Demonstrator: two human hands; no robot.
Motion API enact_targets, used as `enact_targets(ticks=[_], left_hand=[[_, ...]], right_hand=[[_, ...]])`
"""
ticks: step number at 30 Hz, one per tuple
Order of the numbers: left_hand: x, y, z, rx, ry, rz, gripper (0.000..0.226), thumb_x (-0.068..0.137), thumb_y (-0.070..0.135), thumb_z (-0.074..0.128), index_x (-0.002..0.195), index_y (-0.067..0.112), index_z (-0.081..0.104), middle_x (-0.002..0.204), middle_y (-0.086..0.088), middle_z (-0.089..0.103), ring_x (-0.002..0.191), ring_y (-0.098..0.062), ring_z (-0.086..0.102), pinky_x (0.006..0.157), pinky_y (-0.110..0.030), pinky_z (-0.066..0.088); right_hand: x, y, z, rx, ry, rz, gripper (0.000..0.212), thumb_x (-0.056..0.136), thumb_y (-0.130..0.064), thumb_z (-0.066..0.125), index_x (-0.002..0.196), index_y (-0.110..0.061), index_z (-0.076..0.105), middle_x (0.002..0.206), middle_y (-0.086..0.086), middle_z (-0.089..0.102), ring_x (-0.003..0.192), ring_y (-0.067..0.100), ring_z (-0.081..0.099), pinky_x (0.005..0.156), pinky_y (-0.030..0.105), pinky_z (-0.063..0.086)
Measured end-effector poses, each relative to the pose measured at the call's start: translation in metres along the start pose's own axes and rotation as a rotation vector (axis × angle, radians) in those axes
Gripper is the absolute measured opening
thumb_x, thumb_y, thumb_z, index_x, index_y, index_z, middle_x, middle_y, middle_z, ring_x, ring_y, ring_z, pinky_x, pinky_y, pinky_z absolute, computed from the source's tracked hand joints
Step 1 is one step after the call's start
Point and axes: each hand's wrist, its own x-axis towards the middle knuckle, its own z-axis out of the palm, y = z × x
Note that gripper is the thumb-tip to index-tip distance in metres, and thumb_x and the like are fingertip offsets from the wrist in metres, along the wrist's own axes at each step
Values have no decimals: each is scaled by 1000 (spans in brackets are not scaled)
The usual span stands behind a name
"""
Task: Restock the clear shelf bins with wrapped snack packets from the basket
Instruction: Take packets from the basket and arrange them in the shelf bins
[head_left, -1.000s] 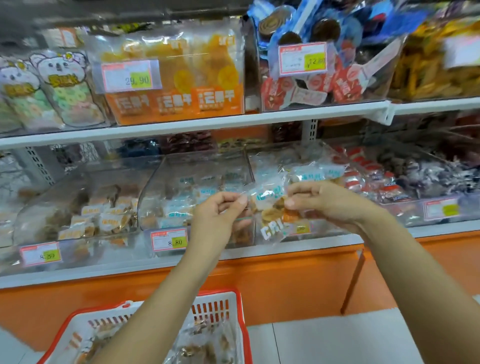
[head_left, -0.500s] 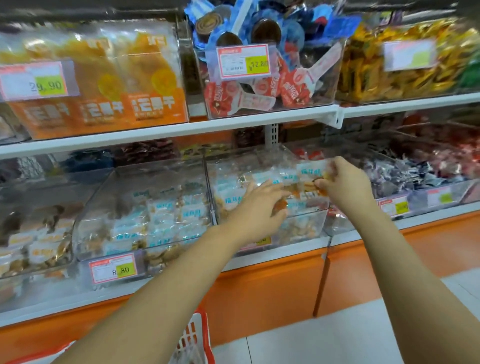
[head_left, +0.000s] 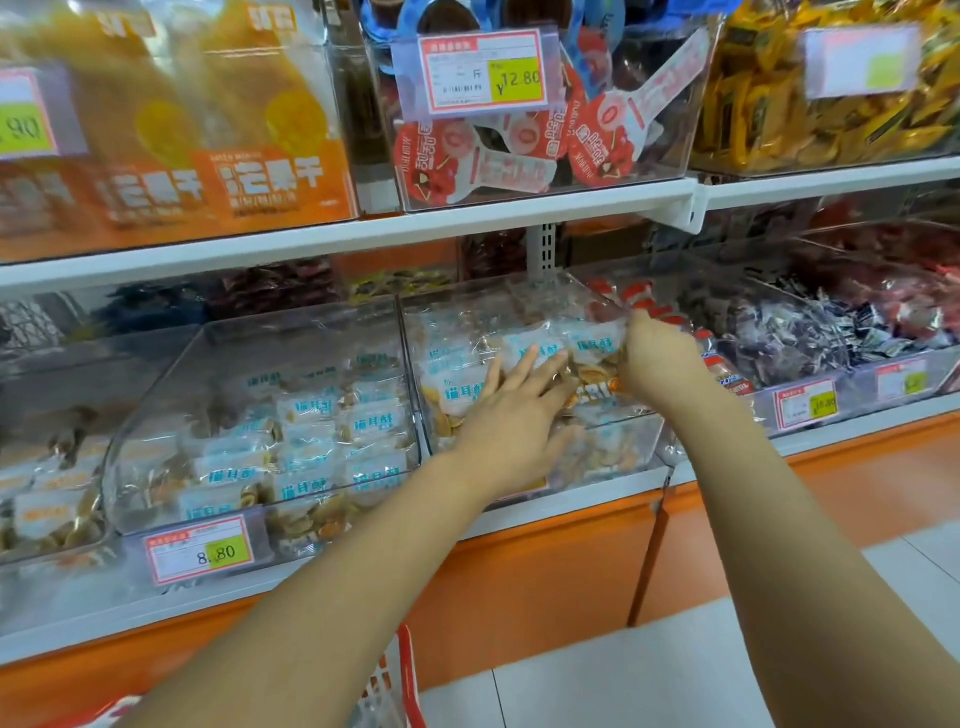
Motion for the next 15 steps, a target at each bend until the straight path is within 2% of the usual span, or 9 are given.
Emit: enact_targets(ticks=[2, 4, 7, 11, 13, 15], left_hand=[[-2, -1, 0, -10, 11, 7, 55, 101, 43, 35, 151, 25, 23, 161, 7, -4, 147, -17, -12, 114, -40, -16], [-5, -2, 0, -11, 22, 14, 54, 101, 42, 35, 151, 24, 24, 161, 7, -4, 147, -16, -12, 114, -37, -16], [-7, -1, 0, -3, 14, 8, 54, 101, 42, 36, 150, 23, 25, 161, 5, -4, 147, -17, -12, 115, -38, -15], [-8, 3, -3, -64, -47, 8, 60, 97, 49, 41, 149, 20, 30, 161, 1, -7, 147, -18, -14, 116, -39, -13], [-14, 5, -7, -124, -27, 12, 61, 96, 47, 45, 148, 19, 32, 161, -1, -3, 147, -18, -12, 117, -38, -11], [-27, 7, -10, -203, 51, 20, 57, 96, 44, 47, 146, 18, 36, 161, -2, 6, 148, -17, -5, 118, -33, -5]], right_hand=[[-1, -3, 7, 155, 156, 8, 62, 85, 5, 59, 139, -8, 32, 131, 21, 46, 101, 41, 58, 78, 40, 44], [-4, -3, 12, 192, 278, -39, 63, 83, 9, 60, 137, -15, 38, 137, 17, 37, 93, 37, 59, 74, 37, 47], [-5, 2, 22, 116, 217, -165, 48, 85, 10, 55, 129, -10, 54, 136, 15, 39, 94, 35, 60, 79, 39, 50], [-5, 4, 27, 119, 81, -199, 49, 87, 6, 56, 132, -10, 52, 141, 12, 37, 101, 34, 60, 85, 40, 50], [-9, 0, 23, 156, 125, -188, 43, 88, 1, 56, 130, -7, 52, 140, 14, 36, 93, 34, 61, 80, 39, 49], [-17, -6, 13, 201, 230, -175, 28, 93, -9, 55, 121, -5, 54, 130, 14, 43, 86, 31, 59, 75, 35, 44]])
